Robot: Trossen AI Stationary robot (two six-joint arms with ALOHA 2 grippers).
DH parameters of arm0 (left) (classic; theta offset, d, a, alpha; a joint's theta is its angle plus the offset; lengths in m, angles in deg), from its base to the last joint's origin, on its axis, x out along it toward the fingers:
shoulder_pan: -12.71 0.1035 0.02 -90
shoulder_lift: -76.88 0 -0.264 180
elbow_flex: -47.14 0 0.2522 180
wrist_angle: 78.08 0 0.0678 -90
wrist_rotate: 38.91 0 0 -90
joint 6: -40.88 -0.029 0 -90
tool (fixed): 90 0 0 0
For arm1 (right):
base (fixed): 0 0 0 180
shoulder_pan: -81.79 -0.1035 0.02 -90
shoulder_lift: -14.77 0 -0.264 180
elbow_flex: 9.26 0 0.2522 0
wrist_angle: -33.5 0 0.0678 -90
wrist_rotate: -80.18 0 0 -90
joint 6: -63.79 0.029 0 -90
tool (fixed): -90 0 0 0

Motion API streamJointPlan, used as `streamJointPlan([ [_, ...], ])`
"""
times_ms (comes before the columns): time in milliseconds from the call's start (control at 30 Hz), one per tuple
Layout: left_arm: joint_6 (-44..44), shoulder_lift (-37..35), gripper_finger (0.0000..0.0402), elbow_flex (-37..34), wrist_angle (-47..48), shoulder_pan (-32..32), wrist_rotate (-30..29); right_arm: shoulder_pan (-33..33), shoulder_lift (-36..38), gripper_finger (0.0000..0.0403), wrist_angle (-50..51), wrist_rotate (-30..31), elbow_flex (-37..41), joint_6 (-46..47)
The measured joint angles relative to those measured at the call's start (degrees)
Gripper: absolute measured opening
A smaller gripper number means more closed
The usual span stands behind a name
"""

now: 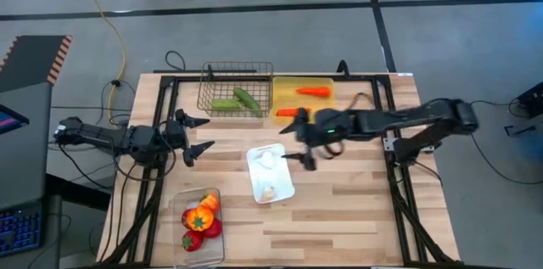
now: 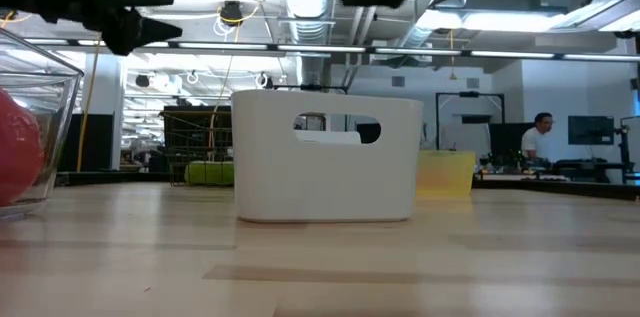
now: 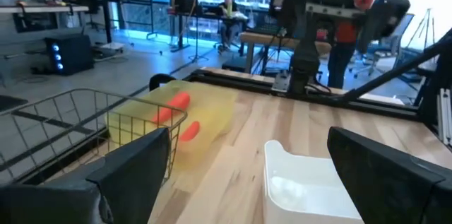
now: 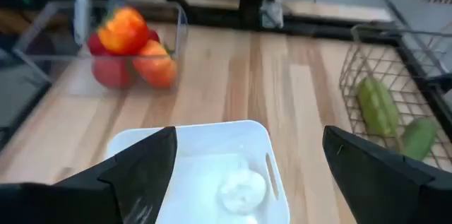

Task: Sort produce into baskets
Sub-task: Return to Home Position

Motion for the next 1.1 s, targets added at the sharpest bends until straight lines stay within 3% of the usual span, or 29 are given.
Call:
streamJointPlan([
  [233, -0.1, -4.9, 0.0371, -4.9, -2.2, 0.0, 1.0, 1.2, 19.3, 0.0382, -5.0, 0.6, 16.9, 4.6],
  [500, -3.0, -7.9, 0.0371, -8.5, -2.7, 0.0, 0.7, 1.4, 39.2, 0.0382, -6.5, 13.0, 32.6, 8.7],
  [1100, -9.0, -16.2, 0.0371, -12.2, -2.7, 0.0, -2.4, 1.8, 70.9, 0.0382, -6.5, 16.1, 51.6, 10.3],
])
